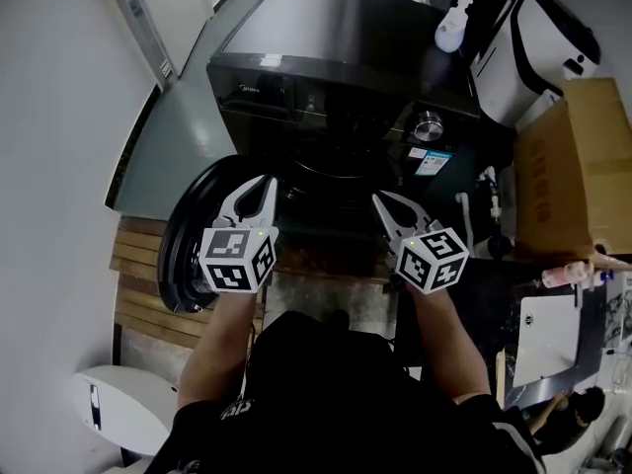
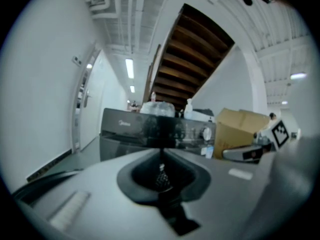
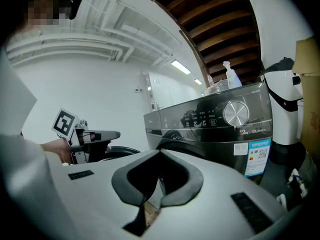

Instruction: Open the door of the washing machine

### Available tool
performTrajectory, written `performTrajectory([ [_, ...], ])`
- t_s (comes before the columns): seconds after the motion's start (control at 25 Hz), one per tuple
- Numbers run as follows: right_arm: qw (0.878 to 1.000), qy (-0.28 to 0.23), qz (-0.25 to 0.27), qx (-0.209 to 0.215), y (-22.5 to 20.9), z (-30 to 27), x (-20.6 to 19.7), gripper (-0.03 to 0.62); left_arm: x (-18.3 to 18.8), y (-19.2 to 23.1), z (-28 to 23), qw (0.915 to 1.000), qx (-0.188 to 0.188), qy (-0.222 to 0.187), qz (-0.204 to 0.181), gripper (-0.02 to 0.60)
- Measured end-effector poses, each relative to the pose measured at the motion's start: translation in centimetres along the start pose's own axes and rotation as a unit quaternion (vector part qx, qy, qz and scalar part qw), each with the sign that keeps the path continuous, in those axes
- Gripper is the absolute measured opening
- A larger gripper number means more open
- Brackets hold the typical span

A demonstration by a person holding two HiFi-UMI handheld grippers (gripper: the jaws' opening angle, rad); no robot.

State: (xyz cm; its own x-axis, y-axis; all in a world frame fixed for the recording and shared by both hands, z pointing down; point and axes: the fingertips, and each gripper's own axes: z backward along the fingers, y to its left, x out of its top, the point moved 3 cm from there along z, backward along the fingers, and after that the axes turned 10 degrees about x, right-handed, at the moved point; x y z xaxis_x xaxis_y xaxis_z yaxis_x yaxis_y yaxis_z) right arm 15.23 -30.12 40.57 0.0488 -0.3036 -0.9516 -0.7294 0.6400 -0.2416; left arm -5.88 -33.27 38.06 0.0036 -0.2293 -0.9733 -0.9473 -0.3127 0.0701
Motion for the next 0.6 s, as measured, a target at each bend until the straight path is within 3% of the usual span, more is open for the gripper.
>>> performTrajectory([
  [0.12, 1.0, -0.011, 0.013, -0.011, 0.5, 0.0, 0.8, -0.008, 0.5, -0.2, -0.3, 0.9995, -0.028, -0.003, -0.013, 0.032],
  [0.4, 0.993, -0.066, 0.037, -0.087, 1.5, -0.6, 4.2, -0.008, 2.7, 1.6, -0.9, 0.9979, -0.059, -0.021, -0.018, 0.029],
  [0.6, 0.99, -0.076, 0.07, -0.101, 3.1, -0.5, 5.6, -0.009, 3.3, 2.4, -1.6, 0.9963, -0.078, -0.031, -0.018, 0.029],
])
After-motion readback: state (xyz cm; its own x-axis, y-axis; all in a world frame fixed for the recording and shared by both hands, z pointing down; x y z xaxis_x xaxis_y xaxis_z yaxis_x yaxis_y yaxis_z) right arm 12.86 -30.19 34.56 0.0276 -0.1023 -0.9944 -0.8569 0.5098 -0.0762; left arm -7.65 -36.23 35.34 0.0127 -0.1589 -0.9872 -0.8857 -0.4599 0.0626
